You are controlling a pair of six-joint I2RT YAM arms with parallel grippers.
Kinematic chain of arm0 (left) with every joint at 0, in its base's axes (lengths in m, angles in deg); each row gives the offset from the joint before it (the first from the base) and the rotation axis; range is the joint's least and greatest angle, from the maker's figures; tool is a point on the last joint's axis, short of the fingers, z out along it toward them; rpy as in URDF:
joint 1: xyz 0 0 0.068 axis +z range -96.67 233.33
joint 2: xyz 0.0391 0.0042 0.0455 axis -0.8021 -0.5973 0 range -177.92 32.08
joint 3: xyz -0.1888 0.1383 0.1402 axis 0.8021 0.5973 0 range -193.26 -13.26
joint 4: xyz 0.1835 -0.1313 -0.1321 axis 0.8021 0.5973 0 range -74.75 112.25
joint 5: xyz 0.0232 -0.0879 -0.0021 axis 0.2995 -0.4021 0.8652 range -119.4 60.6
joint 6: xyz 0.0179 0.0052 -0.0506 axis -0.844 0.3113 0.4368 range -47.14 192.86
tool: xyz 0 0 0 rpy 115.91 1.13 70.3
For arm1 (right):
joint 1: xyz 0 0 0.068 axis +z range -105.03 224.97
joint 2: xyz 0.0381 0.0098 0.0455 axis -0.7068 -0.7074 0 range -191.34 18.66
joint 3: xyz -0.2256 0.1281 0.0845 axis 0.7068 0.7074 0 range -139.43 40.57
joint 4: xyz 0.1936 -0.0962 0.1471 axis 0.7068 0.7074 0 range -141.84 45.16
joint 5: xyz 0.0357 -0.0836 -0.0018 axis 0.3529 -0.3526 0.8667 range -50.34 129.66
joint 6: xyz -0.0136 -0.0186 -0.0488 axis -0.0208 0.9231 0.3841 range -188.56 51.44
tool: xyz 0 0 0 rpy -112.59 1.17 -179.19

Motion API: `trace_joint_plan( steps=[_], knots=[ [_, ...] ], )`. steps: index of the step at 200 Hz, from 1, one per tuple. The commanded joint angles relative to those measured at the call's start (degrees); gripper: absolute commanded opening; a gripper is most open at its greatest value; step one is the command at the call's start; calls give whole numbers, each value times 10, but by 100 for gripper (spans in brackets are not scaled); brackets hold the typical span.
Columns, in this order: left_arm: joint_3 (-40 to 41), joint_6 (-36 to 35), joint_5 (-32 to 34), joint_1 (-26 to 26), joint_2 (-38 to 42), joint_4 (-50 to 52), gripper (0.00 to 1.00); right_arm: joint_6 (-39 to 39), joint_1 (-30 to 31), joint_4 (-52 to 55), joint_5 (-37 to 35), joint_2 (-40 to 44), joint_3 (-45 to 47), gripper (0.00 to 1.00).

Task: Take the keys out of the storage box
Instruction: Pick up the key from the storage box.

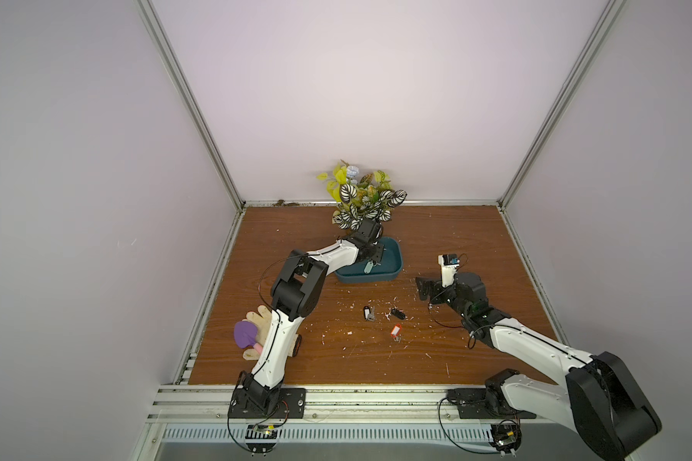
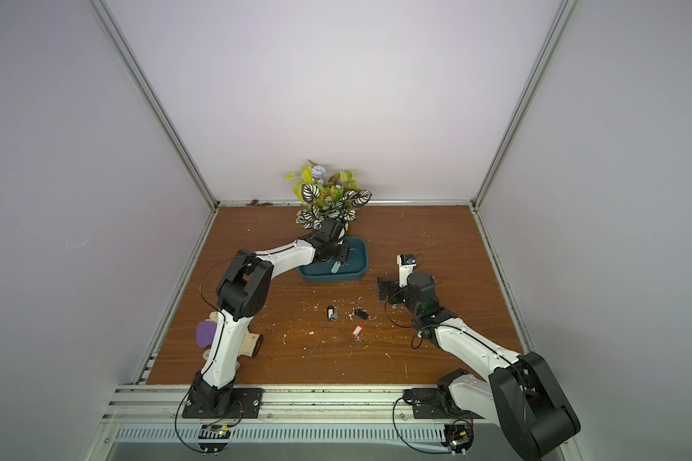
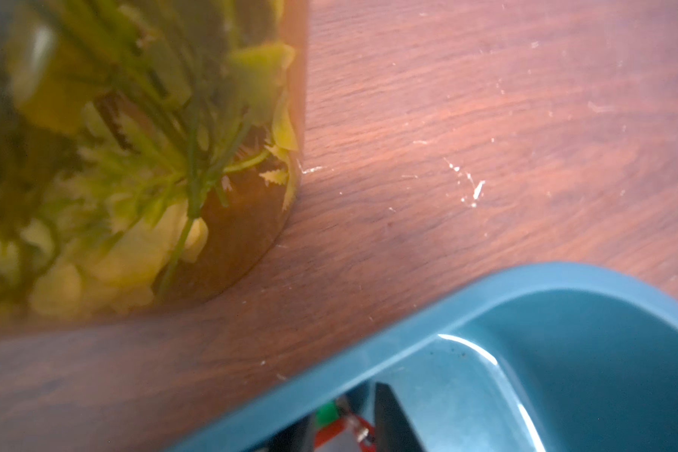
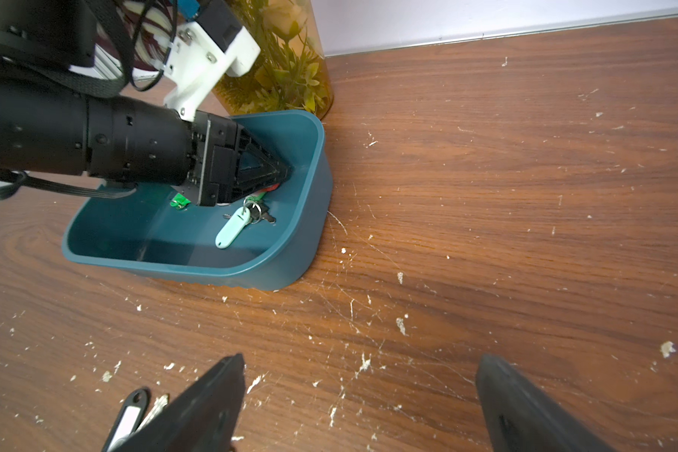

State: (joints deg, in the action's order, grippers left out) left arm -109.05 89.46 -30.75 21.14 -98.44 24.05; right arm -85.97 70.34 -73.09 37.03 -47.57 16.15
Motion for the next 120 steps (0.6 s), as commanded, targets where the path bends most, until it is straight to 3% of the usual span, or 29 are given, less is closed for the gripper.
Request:
trace_joint_plan(
  steps=[1, 56, 120],
  knots=[
    [-9, 4, -11, 6, -15, 6, 19, -7, -1, -22, -1, 2, -19, 99],
    [4, 4, -20, 6, 9, -2, 0, -7, -2, -22, 2, 2, -18, 99],
    [80, 11, -33, -2, 105, -41, 0, -13, -2, -25, 12, 13, -15, 99]
  ],
)
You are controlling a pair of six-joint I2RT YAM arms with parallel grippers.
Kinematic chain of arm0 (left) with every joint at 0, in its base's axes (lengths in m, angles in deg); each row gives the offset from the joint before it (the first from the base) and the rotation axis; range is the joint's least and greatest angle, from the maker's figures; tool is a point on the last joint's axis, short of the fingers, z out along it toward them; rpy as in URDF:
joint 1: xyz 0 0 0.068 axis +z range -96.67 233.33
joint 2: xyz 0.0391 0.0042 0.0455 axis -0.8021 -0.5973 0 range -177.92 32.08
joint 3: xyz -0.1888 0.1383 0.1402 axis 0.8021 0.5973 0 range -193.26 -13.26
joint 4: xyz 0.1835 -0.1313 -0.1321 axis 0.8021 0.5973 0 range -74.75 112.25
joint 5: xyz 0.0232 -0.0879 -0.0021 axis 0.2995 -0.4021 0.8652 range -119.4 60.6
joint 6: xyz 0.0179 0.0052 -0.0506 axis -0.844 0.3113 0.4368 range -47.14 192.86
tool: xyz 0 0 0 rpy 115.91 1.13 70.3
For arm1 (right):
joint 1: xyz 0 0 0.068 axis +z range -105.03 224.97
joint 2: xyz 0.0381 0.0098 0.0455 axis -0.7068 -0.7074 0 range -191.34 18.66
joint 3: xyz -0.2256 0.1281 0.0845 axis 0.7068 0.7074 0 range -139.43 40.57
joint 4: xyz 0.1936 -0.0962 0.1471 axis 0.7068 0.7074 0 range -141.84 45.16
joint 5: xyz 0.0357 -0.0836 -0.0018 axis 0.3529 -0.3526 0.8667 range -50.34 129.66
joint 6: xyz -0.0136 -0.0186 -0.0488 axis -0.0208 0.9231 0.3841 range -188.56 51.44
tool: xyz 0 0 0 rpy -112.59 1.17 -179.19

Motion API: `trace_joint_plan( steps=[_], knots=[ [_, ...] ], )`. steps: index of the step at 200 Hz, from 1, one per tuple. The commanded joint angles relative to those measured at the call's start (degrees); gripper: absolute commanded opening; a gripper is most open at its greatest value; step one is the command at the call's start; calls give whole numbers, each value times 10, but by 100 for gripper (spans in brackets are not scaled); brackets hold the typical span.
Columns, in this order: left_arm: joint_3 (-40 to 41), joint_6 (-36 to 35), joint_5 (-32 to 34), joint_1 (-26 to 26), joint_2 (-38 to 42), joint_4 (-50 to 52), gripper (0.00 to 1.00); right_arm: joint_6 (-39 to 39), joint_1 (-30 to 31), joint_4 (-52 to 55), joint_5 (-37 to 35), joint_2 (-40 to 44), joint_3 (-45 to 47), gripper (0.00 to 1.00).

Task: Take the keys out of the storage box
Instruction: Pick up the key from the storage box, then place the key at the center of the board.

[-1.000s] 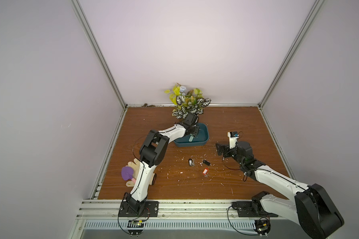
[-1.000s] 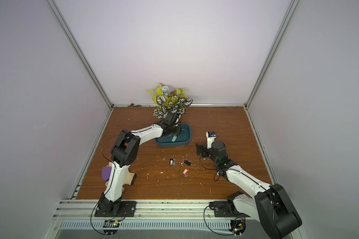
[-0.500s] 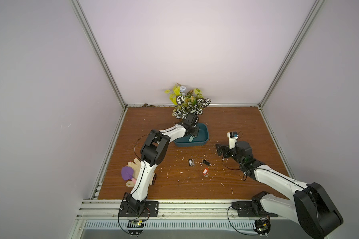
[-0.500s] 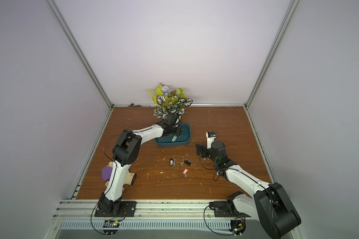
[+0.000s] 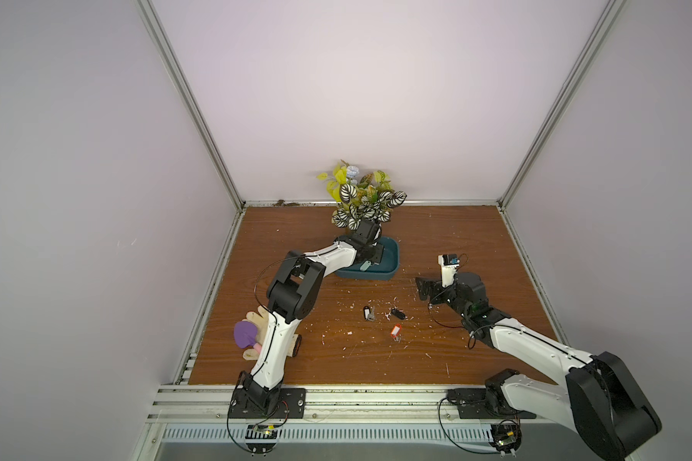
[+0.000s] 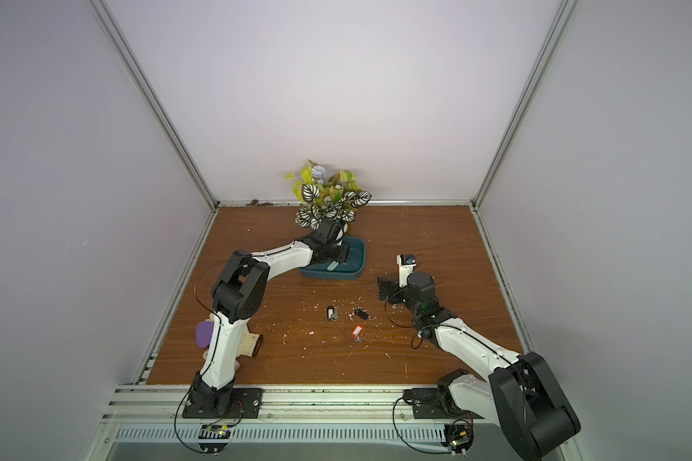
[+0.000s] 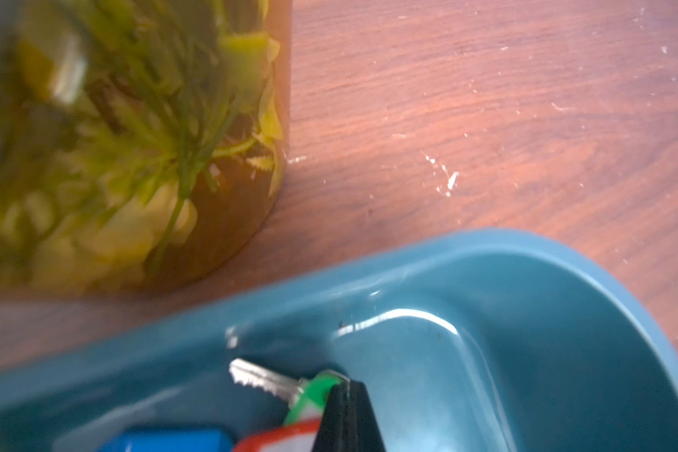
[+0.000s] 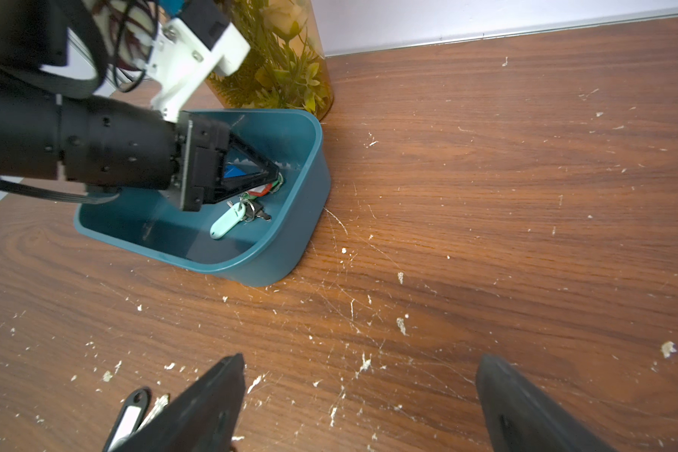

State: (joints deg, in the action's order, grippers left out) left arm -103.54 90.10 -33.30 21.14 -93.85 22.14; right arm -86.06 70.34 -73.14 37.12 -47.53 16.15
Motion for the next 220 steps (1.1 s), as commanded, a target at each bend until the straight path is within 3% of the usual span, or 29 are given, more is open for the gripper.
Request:
trace_joint_plan(
  steps=[1, 135, 181, 220],
  knots=[
    [27, 5, -7, -3, 63, -22, 0, -12, -2, -24, 11, 13, -14, 99],
    [266, 34, -12, -28, 291, -130, 0, -41, -1, -41, 81, 81, 20, 99],
    [344, 33, -3, -38, 398, -158, 0, -38, 13, -71, 138, 54, 14, 99],
    [449, 59, 45, -56, 528, -140, 0, -14, 68, -68, 139, -9, -20, 99]
  ],
)
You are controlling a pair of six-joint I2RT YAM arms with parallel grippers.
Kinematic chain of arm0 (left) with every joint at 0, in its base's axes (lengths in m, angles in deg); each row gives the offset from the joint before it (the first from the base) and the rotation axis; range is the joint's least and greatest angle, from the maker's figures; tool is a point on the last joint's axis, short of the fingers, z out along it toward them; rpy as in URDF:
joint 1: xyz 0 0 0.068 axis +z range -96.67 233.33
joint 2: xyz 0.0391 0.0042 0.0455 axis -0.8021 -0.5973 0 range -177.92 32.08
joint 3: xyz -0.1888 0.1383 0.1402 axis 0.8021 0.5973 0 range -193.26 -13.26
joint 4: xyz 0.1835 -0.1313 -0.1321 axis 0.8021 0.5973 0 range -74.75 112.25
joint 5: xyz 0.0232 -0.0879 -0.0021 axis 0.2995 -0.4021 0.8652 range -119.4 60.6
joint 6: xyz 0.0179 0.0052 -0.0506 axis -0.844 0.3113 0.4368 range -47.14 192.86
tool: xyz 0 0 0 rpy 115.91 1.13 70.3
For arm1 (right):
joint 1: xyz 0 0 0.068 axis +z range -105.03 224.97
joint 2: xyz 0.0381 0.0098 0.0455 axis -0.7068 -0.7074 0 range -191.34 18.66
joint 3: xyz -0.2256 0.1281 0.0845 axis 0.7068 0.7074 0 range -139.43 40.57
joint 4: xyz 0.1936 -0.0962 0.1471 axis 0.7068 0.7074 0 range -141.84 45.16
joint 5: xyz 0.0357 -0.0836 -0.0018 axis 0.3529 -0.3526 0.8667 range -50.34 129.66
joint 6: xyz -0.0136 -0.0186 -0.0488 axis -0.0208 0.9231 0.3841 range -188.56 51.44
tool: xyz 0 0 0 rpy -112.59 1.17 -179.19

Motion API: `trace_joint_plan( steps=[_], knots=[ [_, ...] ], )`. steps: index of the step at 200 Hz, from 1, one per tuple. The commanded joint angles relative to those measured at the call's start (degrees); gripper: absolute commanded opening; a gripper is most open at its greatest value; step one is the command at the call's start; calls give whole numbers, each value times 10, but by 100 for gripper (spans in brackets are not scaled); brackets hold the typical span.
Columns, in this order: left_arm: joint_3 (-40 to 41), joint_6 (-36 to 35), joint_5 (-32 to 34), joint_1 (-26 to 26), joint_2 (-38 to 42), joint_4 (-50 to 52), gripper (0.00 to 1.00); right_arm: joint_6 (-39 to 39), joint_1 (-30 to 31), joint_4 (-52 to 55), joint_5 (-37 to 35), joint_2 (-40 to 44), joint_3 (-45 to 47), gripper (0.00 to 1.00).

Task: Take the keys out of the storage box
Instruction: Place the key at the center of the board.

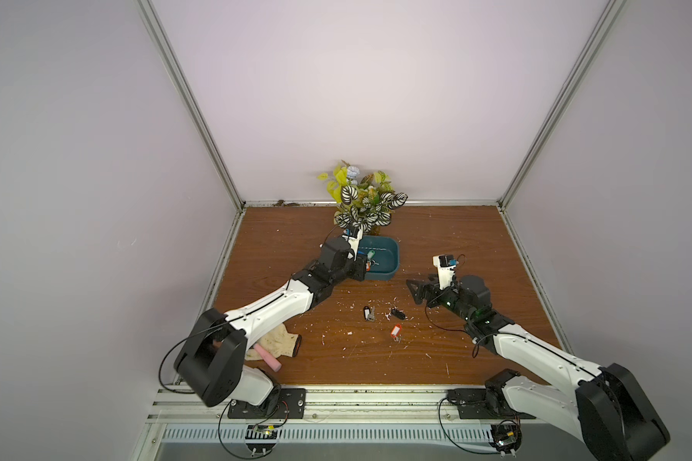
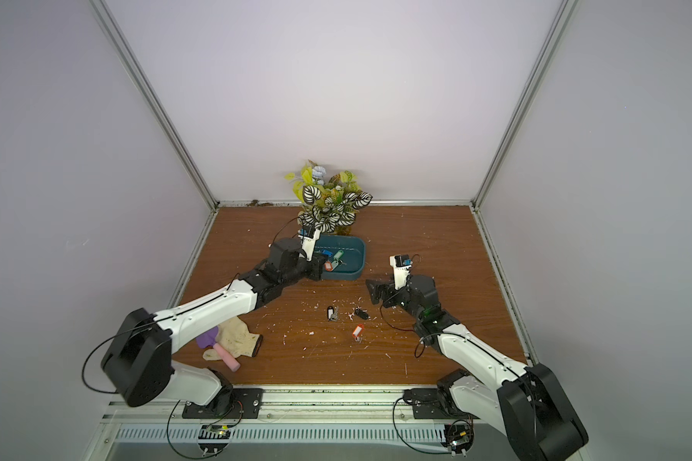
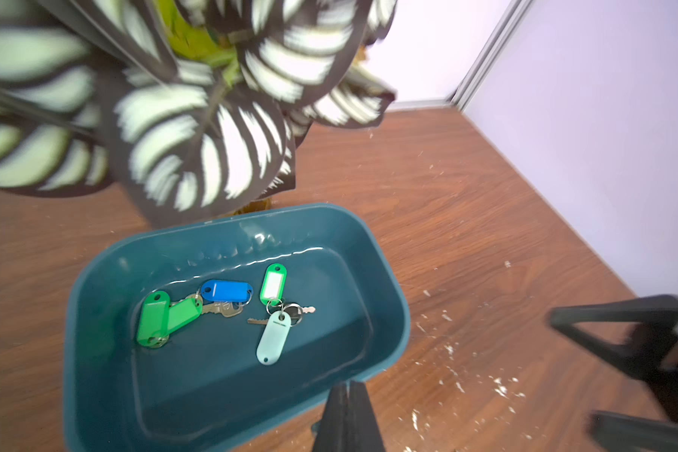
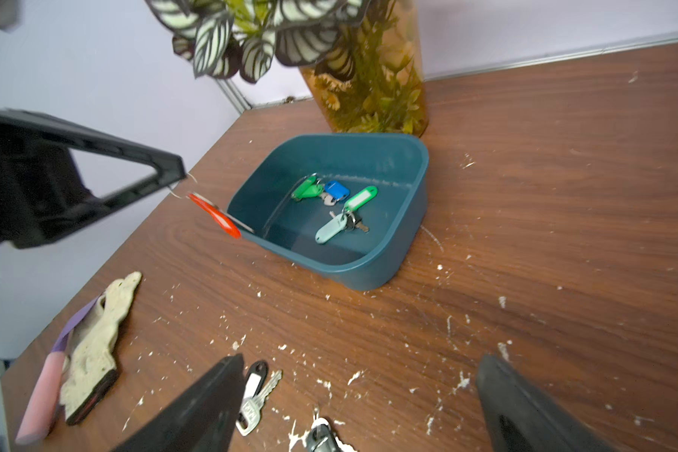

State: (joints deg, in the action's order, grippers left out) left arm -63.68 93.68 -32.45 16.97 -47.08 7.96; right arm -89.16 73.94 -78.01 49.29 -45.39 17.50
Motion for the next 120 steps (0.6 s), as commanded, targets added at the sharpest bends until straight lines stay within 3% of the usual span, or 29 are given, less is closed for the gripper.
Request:
trace_joint_plan(
  steps=[1, 40, 120],
  knots=[
    [54, 24, 37, -14, 64, 2, 0, 17, 33, -19, 17, -32, -35, 99],
    [155, 74, 56, -17, 139, 28, 0, 25, 68, -20, -8, -98, -68, 99],
    [194, 87, 36, -17, 47, 27, 0, 7, 72, -20, -63, -187, -121, 99]
  ],
)
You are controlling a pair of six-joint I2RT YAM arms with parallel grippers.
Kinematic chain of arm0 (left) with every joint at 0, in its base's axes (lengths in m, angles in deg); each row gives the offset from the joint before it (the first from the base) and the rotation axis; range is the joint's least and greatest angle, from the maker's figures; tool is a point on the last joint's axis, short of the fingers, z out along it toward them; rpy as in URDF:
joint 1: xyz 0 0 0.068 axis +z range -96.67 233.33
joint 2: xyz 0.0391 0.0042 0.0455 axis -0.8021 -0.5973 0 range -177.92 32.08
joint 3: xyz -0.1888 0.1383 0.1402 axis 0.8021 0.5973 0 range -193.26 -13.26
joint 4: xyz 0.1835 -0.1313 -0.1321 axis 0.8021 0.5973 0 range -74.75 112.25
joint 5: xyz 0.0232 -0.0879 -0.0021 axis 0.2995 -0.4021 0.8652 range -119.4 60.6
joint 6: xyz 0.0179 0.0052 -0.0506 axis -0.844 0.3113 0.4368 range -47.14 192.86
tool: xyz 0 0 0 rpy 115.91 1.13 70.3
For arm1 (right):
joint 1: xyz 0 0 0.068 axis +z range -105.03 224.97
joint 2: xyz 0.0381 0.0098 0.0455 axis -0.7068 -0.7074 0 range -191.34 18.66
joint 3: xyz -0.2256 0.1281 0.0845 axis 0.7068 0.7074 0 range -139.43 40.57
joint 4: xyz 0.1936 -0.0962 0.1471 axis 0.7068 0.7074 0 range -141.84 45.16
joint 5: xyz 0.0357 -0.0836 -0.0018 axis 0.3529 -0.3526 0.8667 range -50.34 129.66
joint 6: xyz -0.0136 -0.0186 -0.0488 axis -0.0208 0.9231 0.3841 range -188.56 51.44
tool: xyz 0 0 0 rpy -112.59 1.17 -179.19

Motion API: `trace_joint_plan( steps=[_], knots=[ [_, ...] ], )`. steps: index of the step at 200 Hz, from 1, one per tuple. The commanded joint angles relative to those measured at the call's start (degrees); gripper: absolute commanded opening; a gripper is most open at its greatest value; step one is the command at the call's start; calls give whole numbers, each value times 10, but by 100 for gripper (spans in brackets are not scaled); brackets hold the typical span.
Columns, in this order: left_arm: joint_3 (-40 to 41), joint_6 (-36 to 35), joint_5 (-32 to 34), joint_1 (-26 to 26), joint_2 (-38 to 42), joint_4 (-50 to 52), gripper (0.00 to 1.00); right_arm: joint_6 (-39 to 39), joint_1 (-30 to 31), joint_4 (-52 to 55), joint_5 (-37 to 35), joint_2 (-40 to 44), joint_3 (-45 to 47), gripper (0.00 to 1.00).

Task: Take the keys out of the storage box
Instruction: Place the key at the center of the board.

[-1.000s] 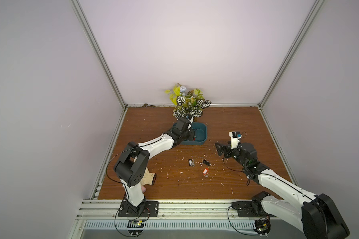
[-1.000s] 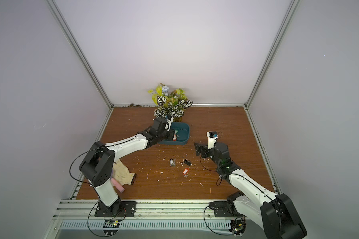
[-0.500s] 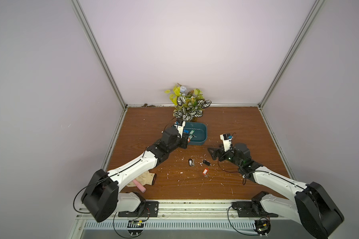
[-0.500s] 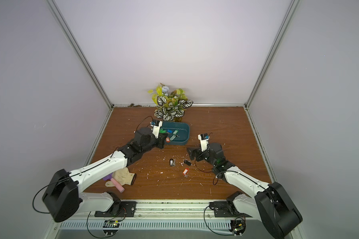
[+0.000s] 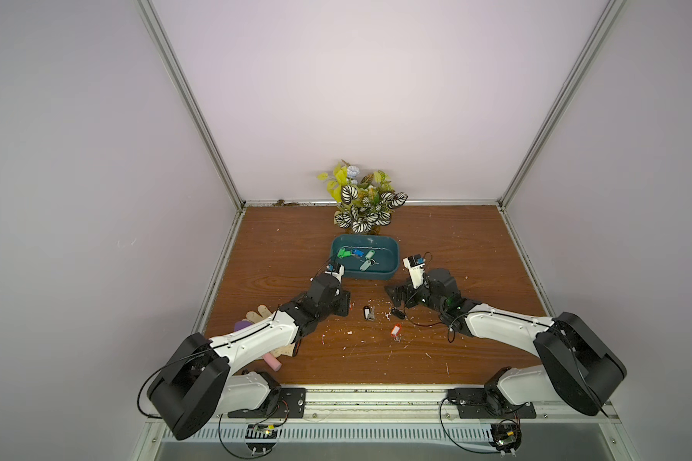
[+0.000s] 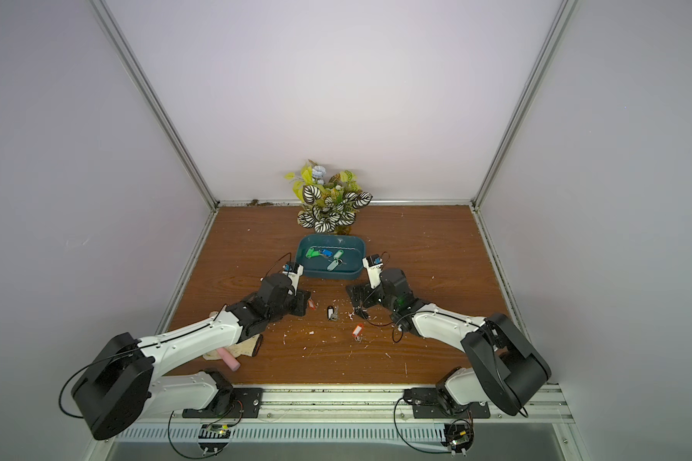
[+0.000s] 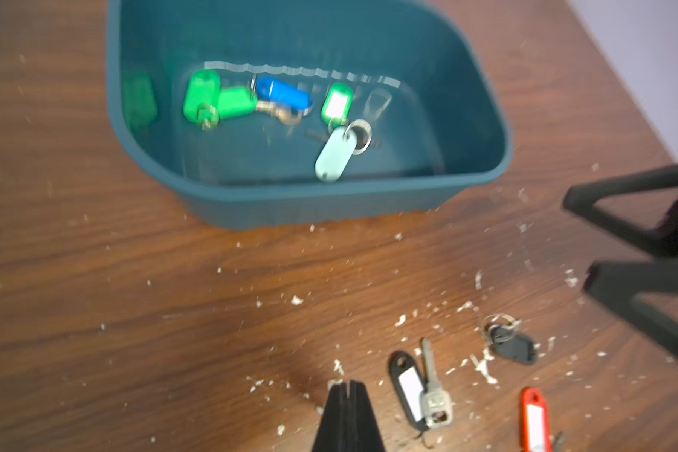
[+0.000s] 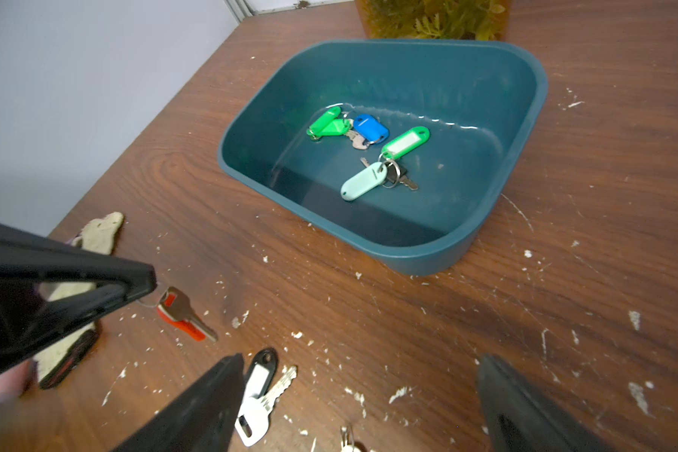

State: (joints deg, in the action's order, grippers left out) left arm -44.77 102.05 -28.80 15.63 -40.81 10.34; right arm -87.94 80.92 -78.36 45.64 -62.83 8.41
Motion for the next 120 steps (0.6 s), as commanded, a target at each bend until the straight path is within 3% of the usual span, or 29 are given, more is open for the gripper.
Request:
trace_joint_plan(
  steps=[1, 41, 67, 83, 99, 120],
  knots=[
    [5, 3, -1, -4, -16, 3, 0, -5, 2, -17, -27, -14, -31, 99],
    [19, 3, -10, -4, -35, -1, 5, 2, 3, -7, -37, -41, -56, 99],
    [17, 3, -5, -4, -49, 0, 15, 11, 4, 4, -46, -49, -70, 99],
    [8, 2, 13, -4, -53, 14, 27, 16, 3, 11, -49, -49, -78, 99],
    [-6, 5, 48, -2, -49, 39, 47, 22, 3, 18, -53, -45, -84, 99],
    [-29, -2, 84, 4, -27, 60, 55, 32, 4, 22, -54, -38, -91, 99]
  ],
)
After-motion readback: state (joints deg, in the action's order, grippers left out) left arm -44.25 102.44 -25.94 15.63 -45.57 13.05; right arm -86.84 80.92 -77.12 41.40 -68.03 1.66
